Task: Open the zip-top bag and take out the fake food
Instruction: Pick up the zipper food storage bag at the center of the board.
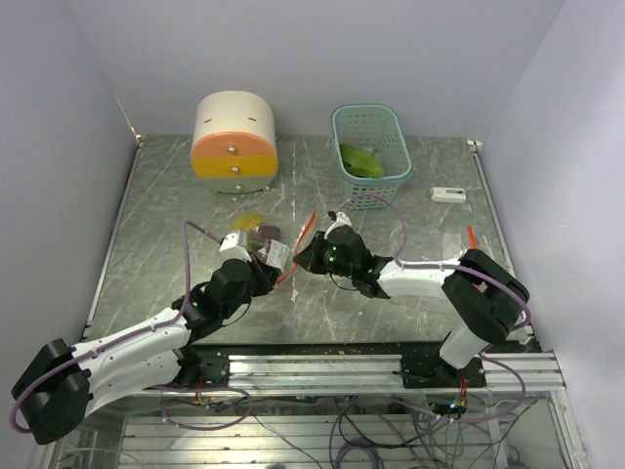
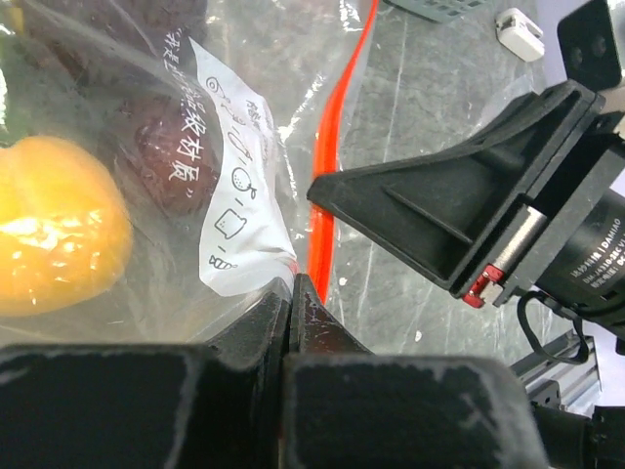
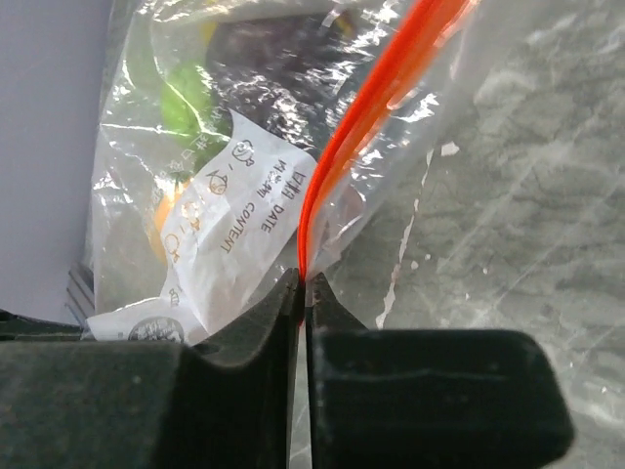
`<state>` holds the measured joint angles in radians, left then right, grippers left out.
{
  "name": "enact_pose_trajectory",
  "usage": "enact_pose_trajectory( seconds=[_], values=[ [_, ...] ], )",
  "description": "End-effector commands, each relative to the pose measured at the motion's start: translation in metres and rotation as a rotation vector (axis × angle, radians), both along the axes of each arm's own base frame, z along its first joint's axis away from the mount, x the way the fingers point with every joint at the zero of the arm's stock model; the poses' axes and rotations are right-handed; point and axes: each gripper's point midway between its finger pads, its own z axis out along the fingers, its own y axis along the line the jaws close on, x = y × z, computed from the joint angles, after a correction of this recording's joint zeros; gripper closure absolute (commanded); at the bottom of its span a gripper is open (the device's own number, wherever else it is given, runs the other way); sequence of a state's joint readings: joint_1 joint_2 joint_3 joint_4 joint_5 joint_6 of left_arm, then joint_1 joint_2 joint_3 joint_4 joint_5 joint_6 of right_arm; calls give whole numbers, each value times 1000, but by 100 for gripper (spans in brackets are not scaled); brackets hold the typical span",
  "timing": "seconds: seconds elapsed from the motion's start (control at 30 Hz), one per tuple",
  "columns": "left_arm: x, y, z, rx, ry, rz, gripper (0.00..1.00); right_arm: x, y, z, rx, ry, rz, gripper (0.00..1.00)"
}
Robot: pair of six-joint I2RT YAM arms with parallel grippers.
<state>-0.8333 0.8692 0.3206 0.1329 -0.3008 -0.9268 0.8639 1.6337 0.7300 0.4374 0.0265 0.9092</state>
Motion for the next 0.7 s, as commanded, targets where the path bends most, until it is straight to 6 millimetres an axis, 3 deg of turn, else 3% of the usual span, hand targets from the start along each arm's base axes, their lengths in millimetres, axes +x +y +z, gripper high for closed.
enact_pose_trajectory(
  seconds=[0.0, 0.1, 0.2, 0.33, 0.43, 0.67],
  values=[
    [6, 8, 6, 21, -22, 51, 93, 0, -10, 2, 10, -9, -43, 100],
    [5, 11, 4, 21, -16, 66, 92, -4, -11, 9, 62, -20, -44, 100],
    [4, 19, 4, 38, -5, 93, 70, -7, -15, 19, 114, -32, -54, 100],
    [1, 33, 22, 34, -53, 117, 45, -11, -21, 46, 178, -64, -61, 100],
    [-4, 39, 41, 51, -110, 89, 40, -13, -31, 67, 188, -101, -78, 100],
    [-4, 38, 74, 120, -232, 18, 38, -5, -62, 118, 181, -191, -151, 100]
  ],
)
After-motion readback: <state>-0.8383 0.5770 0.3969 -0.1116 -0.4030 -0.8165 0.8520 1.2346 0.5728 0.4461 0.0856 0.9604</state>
